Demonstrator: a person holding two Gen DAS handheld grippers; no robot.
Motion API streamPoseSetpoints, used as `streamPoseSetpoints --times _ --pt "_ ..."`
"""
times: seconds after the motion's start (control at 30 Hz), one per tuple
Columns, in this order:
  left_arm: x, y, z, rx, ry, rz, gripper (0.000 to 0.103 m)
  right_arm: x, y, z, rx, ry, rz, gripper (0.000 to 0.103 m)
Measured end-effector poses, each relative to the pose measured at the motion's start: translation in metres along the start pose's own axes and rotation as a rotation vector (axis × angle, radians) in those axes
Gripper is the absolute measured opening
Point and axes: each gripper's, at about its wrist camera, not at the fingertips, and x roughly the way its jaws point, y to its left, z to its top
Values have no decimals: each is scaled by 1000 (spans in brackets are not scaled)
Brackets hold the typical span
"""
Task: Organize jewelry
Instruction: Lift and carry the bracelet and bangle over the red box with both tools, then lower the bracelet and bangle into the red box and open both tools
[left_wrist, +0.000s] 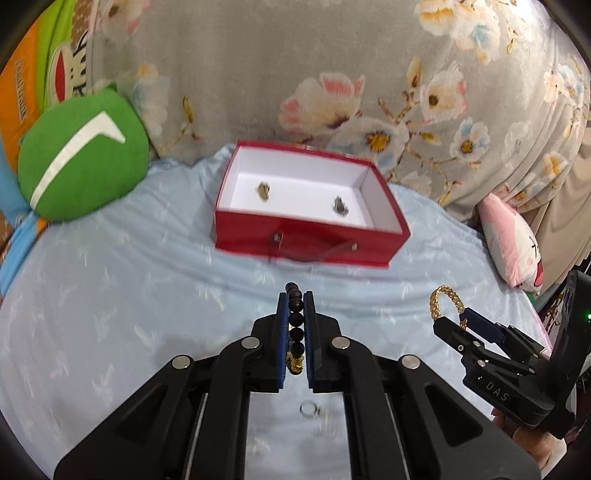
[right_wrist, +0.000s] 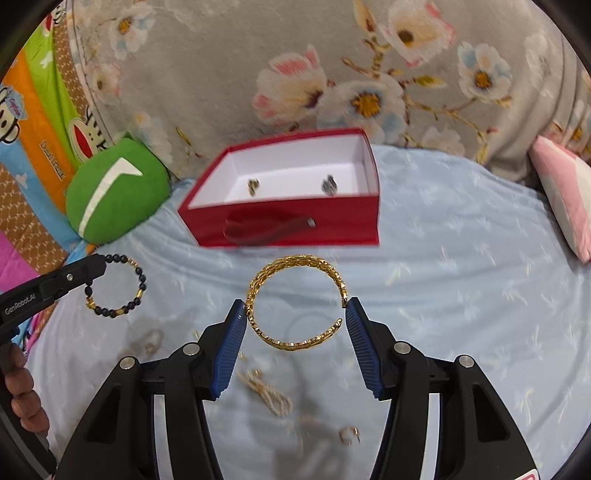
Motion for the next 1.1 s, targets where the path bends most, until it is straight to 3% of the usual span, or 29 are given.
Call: streamPoseSetpoints --times 0.23,0.43,0.53,0.8,1.1 --pt "15 -5 75 61 -113 43 7 30 5 70 -29 -54 31 54" --pt "58 -11 134 97 -177 70 7 85 2 127 -33 -53 27 54" --pt "89 -13 153 104 -169 63 7 114 -1 141 -22 -31 27 54" --pt "170 -7 163 89 -89 75 7 193 -11 149 29 70 26 54" --pt "223 7 151 67 -12 97 7 235 -16 140 39 127 9 54"
